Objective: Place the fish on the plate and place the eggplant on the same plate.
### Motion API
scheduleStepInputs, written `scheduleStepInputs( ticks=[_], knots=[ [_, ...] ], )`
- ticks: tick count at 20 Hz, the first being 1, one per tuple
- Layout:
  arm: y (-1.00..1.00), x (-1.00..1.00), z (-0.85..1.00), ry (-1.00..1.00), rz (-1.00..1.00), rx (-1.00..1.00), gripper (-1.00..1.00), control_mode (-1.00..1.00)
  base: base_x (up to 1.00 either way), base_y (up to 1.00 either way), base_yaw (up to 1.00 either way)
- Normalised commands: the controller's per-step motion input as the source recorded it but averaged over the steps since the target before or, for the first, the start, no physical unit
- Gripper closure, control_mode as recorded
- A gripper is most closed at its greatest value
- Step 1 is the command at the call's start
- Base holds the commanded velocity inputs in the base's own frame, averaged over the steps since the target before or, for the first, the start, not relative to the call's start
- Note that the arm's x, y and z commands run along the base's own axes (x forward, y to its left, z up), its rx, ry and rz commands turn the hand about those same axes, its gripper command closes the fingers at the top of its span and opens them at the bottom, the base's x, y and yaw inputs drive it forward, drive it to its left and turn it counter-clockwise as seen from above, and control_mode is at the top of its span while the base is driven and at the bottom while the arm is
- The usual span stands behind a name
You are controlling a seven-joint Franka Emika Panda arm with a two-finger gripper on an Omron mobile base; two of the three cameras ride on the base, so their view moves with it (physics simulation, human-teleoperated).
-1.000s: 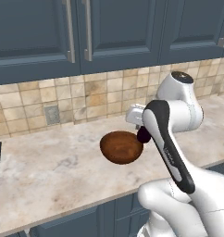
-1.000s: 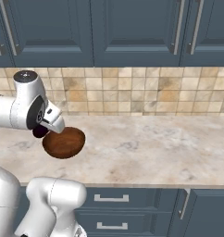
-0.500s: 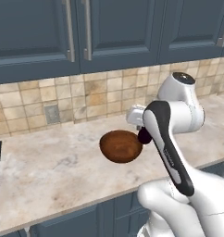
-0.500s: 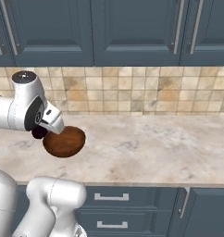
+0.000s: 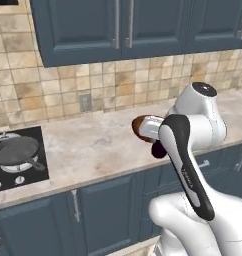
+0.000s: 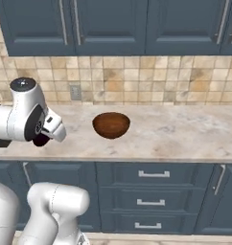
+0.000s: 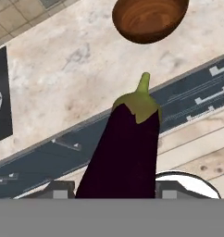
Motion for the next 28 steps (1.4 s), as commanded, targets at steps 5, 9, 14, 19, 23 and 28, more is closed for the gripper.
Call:
scheduleStepInputs(
  ticks=[5, 9, 14, 19, 23, 28],
  knots=[
    [0.0, 0.0, 0.0, 0.0, 0.0, 0.0, 1.0, 1.0, -0.06, 1.0, 0.23],
    [0.0, 0.0, 0.0, 0.0, 0.0, 0.0, 1.0, 1.0, -0.05, 1.0, 0.17],
    [0.0, 0.0, 0.0, 0.0, 0.0, 0.0, 1.0, 1.0, -0.01, 1.0, 0.16],
    [0.0, 0.0, 0.0, 0.0, 0.0, 0.0, 1.0, 1.0, 0.2, 1.0, 0.03],
    [0.0, 0.0, 0.0, 0.0, 0.0, 0.0, 1.0, 1.0, 0.64, 1.0, -0.11],
    [0.0, 0.0, 0.0, 0.0, 0.0, 0.0, 1.0, 1.0, 0.66, 1.0, -0.23]
  ],
)
